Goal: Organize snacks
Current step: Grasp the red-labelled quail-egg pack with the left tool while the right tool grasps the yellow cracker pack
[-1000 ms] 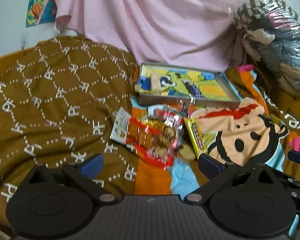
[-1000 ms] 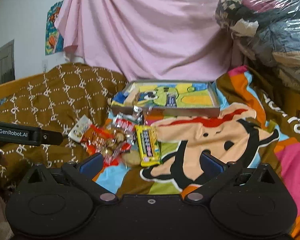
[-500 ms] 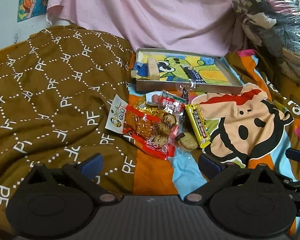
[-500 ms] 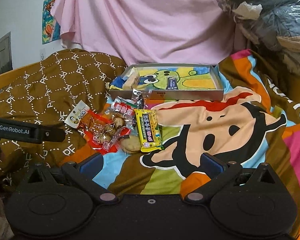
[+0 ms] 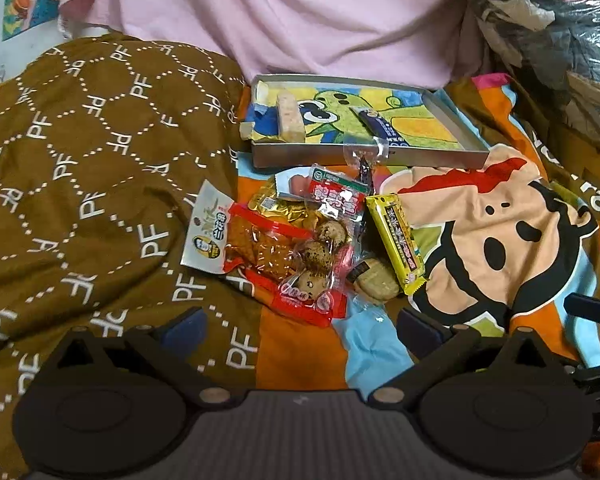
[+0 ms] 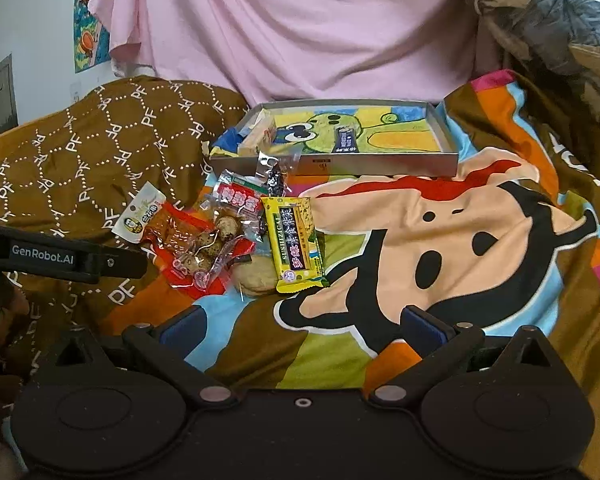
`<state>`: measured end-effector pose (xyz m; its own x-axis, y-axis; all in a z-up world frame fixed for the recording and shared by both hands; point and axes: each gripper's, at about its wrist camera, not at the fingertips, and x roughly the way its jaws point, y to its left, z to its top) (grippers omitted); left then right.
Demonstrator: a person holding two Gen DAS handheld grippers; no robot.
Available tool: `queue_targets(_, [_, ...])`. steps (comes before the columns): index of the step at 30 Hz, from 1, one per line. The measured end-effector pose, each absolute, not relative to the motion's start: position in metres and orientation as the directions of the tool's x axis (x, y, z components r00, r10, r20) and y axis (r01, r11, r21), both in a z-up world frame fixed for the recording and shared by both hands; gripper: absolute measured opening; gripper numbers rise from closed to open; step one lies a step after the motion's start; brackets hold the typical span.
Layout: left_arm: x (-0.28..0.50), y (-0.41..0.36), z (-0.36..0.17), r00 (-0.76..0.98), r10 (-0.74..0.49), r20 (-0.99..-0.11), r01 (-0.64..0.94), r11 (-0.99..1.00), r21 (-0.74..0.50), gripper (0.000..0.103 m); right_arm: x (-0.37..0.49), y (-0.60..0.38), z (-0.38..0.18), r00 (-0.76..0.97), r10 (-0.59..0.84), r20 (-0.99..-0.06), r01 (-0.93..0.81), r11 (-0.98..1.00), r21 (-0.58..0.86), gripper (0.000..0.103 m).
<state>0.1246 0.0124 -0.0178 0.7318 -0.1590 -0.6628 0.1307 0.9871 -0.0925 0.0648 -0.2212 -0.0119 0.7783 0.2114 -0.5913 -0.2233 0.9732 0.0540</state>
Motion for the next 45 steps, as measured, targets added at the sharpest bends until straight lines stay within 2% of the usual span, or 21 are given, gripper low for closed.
queue_targets(14, [0.186, 0.015, -0.045, 0.718, -0.192, -0.669, 0.179, 0.98, -0.089, 0.103, 0.139, -0.217, -0.043, 0.748, 0.233, -0.621, -0.277, 0.961, 0.028, 0.102])
queue_targets(19, [0.197, 0.016, -0.049, 0.707, -0.259, -0.658, 0.223, 0.965, -0.141, 0.103, 0.159, -0.213, -0.054, 0.732, 0.251, -0.633, -0.302, 0.953, 0.028, 0.102])
queue_targets(24, [0.207, 0.011, -0.05, 0.697, -0.321, -0.641, 0.289, 0.944, -0.159, 0.102, 0.179, -0.206, -0.064, 0.717, 0.265, -0.645, -0.337, 0.941, 0.012, 0.096])
queue_targets(29, [0.22, 0.008, -0.056, 0.678, -0.335, -0.654, 0.306, 0.938, -0.163, 0.095, 0.202, -0.203, -0.076, 0.667, 0.288, -0.687, -0.323, 0.943, 0.081, 0.086])
queue_targets(37, [0.22, -0.009, -0.061, 0.698, -0.282, -0.658, 0.355, 0.935, -0.024, 0.093, 0.219, -0.203, -0.082, 0.671, 0.302, -0.677, -0.305, 0.945, 0.119, 0.081])
queue_targets(40, [0.218, -0.016, -0.062, 0.695, -0.285, -0.66, 0.383, 0.924, 0.004, 0.084, 0.222, -0.204, -0.083, 0.677, 0.307, -0.669, -0.315, 0.942, 0.114, 0.079])
queue_targets(45, [0.216, -0.026, -0.066, 0.682, -0.288, -0.673, 0.418, 0.908, 0.035, 0.083, 0.223, -0.203, -0.082, 0.683, 0.31, -0.661, -0.324, 0.94, 0.105, 0.067])
